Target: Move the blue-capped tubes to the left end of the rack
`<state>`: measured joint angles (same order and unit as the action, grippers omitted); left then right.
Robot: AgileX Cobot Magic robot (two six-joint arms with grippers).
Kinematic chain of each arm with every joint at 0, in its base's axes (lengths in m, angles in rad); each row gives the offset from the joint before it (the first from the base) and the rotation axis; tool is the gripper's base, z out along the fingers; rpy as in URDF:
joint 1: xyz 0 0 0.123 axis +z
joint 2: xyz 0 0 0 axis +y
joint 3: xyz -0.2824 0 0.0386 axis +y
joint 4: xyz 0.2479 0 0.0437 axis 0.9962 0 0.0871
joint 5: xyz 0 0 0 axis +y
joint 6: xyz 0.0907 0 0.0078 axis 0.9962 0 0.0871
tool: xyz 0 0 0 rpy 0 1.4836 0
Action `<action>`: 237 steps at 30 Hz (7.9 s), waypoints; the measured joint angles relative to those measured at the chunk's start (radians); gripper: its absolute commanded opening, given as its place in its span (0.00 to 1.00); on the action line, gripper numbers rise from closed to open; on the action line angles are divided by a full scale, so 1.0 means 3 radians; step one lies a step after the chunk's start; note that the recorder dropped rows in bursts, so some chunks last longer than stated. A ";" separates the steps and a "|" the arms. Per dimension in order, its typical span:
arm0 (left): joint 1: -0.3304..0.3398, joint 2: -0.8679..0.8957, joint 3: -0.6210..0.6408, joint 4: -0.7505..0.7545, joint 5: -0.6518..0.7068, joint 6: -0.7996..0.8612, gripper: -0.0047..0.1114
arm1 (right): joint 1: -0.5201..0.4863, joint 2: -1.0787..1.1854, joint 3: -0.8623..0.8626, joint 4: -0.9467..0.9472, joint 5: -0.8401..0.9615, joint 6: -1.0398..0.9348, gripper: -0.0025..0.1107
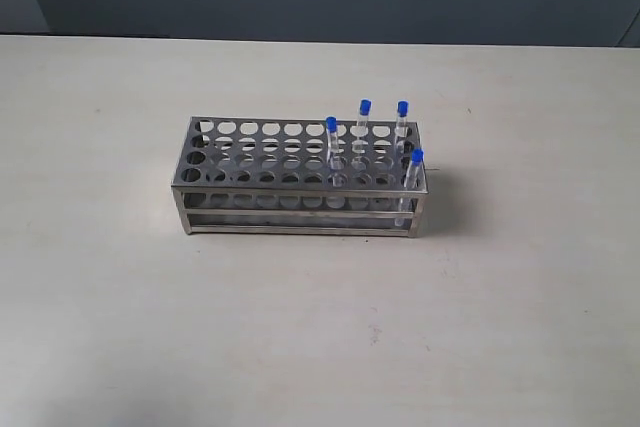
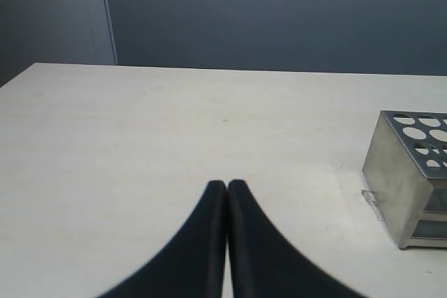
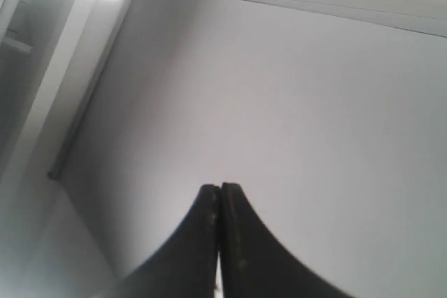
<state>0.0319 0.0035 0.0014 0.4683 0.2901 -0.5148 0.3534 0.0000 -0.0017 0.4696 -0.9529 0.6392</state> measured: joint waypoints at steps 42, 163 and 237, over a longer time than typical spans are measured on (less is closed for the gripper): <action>0.0000 0.0000 0.0000 0.0000 0.0000 0.0000 0.05 | 0.1064 0.5302 -0.3648 -0.1663 0.5351 -0.2976 0.31; 0.0000 0.0000 0.0000 0.0000 0.0000 0.0000 0.05 | 0.1490 0.7616 -0.6615 0.0589 0.5658 -0.5120 0.33; 0.0000 0.0000 0.0000 0.0000 0.0000 0.0000 0.05 | 0.0926 0.7423 -0.6409 -0.0692 0.7116 -0.3554 0.02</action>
<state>0.0319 0.0035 0.0014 0.4683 0.2901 -0.5148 0.6312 2.2268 -1.9245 0.2619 1.1819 -0.4271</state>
